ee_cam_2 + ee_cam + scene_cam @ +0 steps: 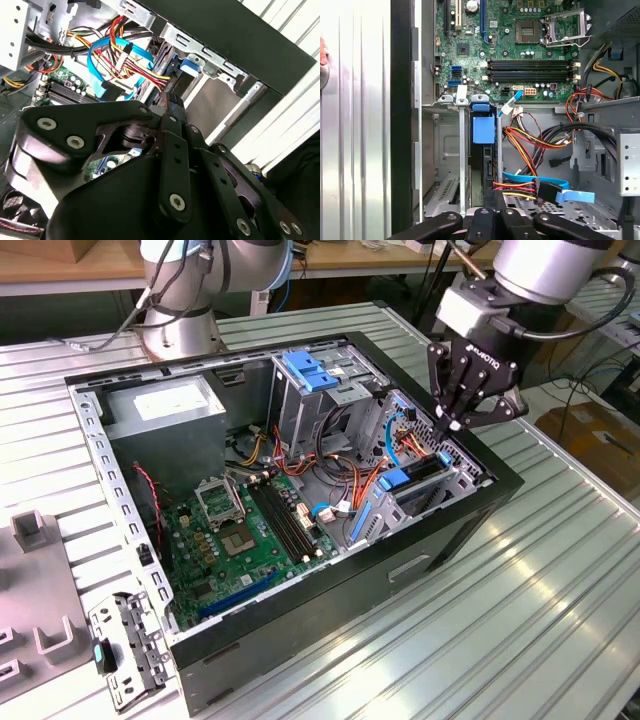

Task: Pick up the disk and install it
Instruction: 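Insert the first disk wire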

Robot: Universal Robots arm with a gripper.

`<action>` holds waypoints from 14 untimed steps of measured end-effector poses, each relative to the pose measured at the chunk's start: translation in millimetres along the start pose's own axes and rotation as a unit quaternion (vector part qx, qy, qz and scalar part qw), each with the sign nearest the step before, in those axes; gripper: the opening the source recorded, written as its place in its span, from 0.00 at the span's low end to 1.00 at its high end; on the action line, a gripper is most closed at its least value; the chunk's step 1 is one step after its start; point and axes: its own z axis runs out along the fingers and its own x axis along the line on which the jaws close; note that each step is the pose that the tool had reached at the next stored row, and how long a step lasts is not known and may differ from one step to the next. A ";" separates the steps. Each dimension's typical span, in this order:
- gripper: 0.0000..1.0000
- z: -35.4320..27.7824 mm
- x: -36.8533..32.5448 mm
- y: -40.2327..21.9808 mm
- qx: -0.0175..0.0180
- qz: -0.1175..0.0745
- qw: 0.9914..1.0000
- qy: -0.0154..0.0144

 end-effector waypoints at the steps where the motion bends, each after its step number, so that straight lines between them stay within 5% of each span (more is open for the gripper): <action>1: 0.11 -2.8 0.0 0.0 0.000 0.000 1.000 0.000; 6: 0.11 -14.3 0.3 0.2 0.001 0.000 1.000 0.000; 14: 0.11 -9.6 0.2 0.1 0.001 0.000 1.000 -0.002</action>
